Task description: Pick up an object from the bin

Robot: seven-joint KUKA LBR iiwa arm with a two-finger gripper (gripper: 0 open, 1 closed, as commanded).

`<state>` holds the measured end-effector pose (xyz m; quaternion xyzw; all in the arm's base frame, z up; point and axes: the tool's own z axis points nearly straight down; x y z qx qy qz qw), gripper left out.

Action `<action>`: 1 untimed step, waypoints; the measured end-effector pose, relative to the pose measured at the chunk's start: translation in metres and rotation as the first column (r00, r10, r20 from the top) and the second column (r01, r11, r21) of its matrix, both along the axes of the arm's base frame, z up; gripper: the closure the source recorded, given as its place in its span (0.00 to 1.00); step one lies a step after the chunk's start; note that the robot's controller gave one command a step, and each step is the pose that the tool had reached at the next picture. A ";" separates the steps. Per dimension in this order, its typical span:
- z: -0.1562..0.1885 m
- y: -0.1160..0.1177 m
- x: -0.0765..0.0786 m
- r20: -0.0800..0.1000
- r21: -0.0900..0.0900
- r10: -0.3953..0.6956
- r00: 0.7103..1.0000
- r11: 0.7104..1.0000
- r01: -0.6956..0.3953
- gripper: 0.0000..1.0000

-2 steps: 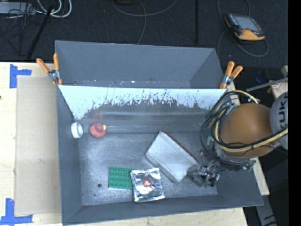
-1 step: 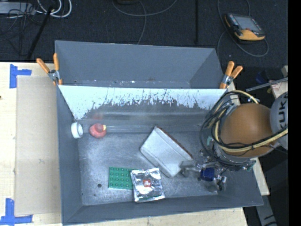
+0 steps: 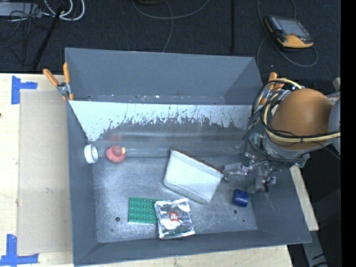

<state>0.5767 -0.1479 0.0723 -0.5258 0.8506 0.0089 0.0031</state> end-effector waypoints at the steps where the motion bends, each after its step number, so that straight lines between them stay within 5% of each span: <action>1: 0.001 0.009 -0.023 0.016 -0.014 0.018 1.000 1.000 -0.017 0.00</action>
Offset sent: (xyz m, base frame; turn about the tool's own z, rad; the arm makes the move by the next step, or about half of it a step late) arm -0.0265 0.0058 -0.0023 -0.0155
